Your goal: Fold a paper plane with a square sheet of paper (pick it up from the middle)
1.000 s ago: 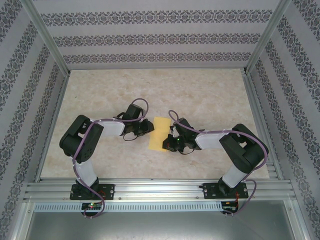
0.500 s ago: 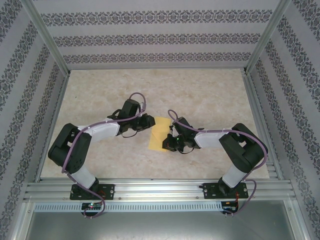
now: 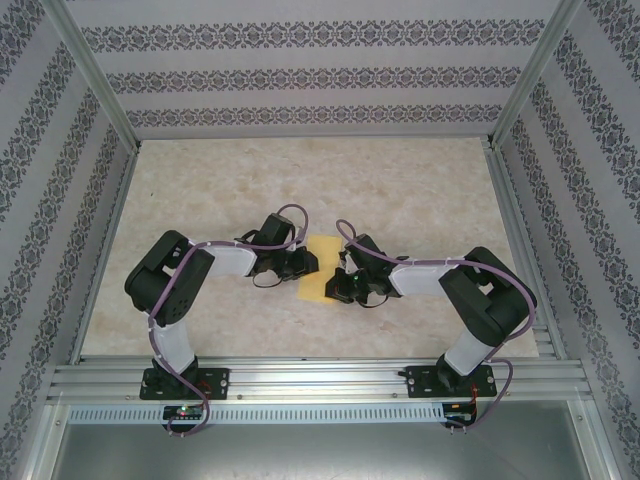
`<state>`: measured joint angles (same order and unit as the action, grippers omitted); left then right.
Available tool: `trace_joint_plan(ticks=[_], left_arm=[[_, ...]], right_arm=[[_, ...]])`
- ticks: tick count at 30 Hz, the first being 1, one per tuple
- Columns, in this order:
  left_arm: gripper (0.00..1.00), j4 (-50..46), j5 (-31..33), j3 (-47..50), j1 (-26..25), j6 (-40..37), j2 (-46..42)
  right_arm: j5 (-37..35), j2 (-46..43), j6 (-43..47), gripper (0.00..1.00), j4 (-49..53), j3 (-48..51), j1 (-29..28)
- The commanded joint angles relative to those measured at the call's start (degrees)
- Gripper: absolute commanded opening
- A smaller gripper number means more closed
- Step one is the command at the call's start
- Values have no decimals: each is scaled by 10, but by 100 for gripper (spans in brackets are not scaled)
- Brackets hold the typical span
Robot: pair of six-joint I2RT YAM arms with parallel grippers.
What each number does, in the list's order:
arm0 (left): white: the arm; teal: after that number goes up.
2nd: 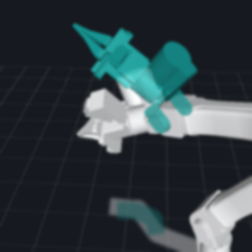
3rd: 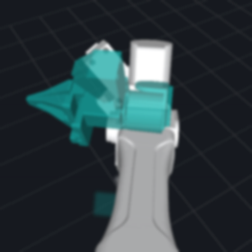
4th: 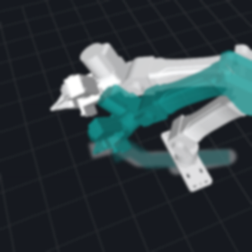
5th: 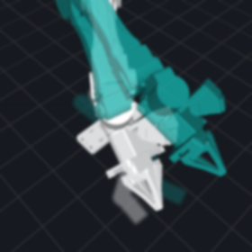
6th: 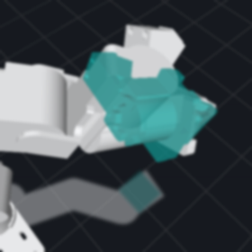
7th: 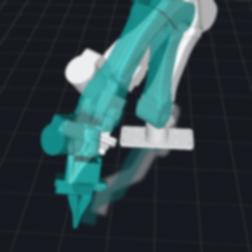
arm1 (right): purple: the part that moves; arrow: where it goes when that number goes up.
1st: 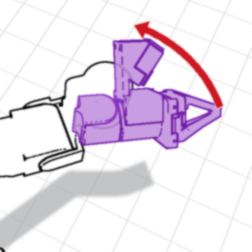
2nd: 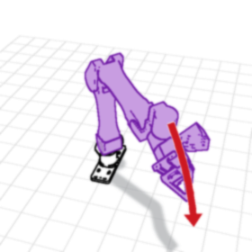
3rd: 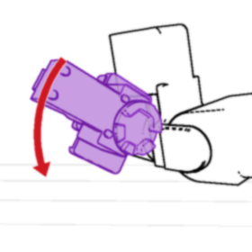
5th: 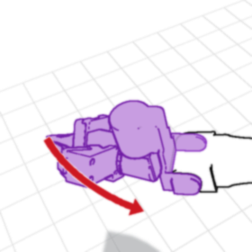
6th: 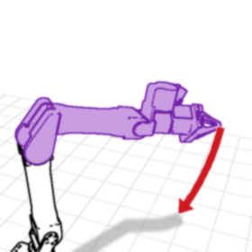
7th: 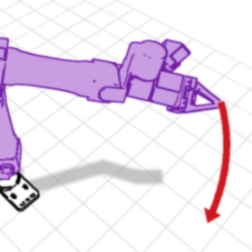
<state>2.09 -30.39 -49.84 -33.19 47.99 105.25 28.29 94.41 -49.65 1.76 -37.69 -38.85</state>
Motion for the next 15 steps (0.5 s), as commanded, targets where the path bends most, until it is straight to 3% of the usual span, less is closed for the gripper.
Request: trace_joint_plan(ticks=[1, 6, 15], left_arm=[[19, -22, 39, 2, -6, -21, 17], [19, -6, 35, 15, -7, -16, 22], [19, 1, 32, 16, -7, -10, 18]], right_arm=[[-13, -26, -5, 6, 46, -14, 0], [-20, -40, -9, 7, 58, -59, -13], [-30, 27, -21, 7, 38, -104, -17]])
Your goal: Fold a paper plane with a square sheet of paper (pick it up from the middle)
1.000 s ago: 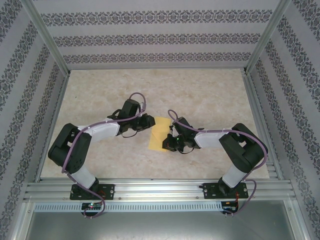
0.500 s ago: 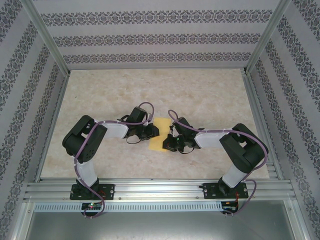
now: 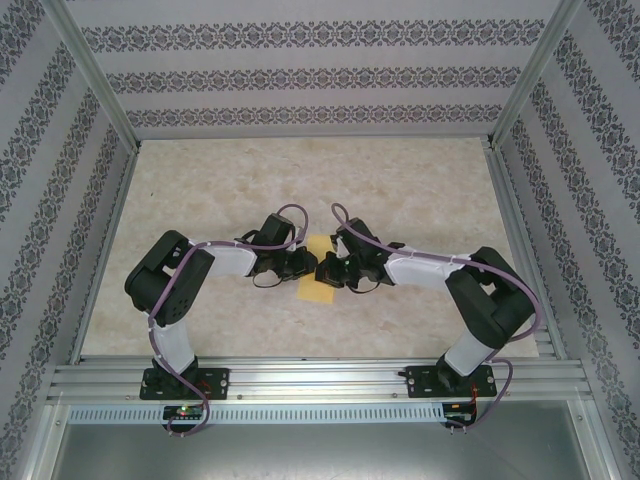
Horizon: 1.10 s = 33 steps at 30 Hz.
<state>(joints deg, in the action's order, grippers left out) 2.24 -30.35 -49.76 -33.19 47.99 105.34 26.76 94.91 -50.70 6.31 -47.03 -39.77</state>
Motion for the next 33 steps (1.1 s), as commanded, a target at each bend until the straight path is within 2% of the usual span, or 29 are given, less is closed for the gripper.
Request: trace_joint_plan(ticks=[1, 9, 16, 27, 33], left_arm=[[19, 0, 30, 16, -7, -10, 17], [19, 6, 28, 17, -7, -5, 17], [19, 9, 25, 18, -7, -3, 17], [19, 5, 26, 20, -7, -4, 15], [19, -16, 44, 19, -7, -8, 15]], right_arm=[[-17, 29, -13, 7, -11, -14, -7], [-10, 68, -28, 7, -52, -2, -9], [-11, 84, -22, 7, -42, 6, -13], [-28, 85, -20, 7, -30, 34, -9], [-21, 47, -19, 8, -14, 41, -10]])
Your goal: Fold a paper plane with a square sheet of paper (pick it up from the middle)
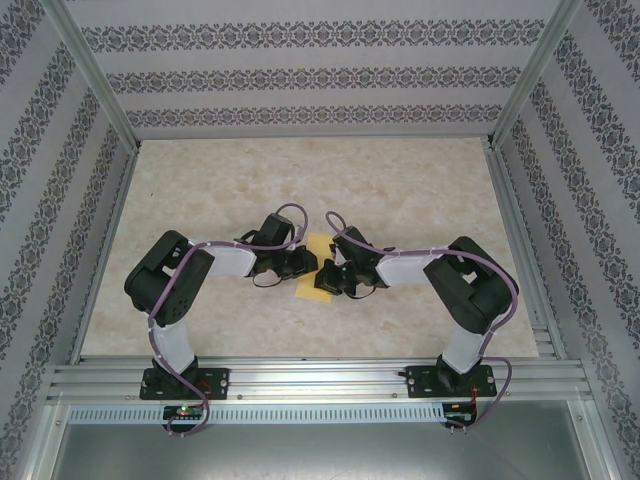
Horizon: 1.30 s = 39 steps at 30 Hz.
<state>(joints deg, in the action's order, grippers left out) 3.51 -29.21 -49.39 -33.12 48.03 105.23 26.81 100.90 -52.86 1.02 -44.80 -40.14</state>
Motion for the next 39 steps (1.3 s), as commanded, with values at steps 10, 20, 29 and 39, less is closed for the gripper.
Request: trace_joint_plan(ticks=[10, 20, 29, 39], left_arm=[[18, -47, 46, 11, -8, -17, 21], [18, -57, 47, 11, -7, -21, 15], [18, -56, 43, 10, -7, -20, 14], [19, -51, 28, 5, -9, -14, -8]], right_arm=[[-10, -43, 3, 11, 49, 54, -7], [-19, -84, -7, 11, 51, 97, -15], [-30, -52, 13, 11, 67, 106, -13], [-84, -181, 32, 31, 85, 88, 28]])
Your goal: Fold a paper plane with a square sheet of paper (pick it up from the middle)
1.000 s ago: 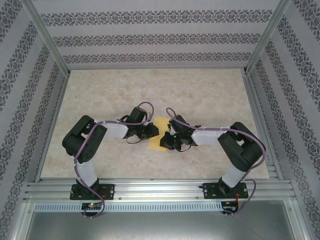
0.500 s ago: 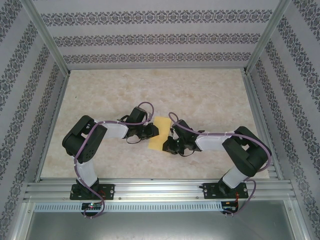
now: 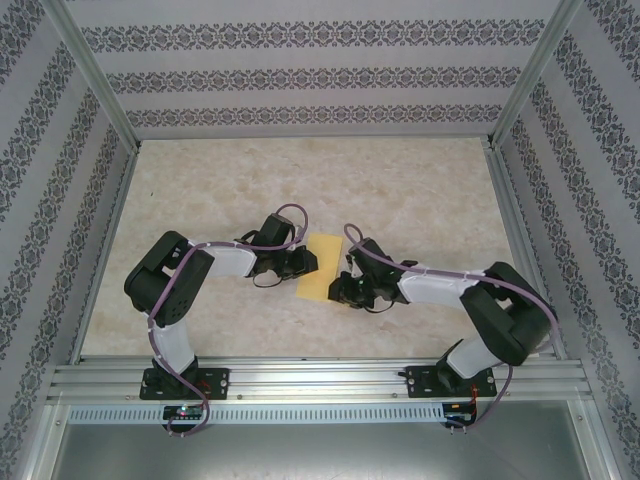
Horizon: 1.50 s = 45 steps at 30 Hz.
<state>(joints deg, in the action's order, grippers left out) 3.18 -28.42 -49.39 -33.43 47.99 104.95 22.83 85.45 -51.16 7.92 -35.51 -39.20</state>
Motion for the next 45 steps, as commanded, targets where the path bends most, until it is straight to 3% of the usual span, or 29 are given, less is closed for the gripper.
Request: trace_joint_plan(ticks=[1, 4, 21, 45], left_arm=[[19, -50, 19, 2, -7, -13, -8], [20, -55, 17, -7, -7, -14, -14], [24, -71, 17, -28, -7, -21, -32], [24, -97, 41, -32, -7, -26, -36]], right_arm=[[-45, -27, 17, 32, 6, -6, 29], [-33, -6, 18, 39, -20, -20, 51], [11, 124, 6, 40, -79, -89, 59], [46, 124, -10, 32, -167, -53, 54]])
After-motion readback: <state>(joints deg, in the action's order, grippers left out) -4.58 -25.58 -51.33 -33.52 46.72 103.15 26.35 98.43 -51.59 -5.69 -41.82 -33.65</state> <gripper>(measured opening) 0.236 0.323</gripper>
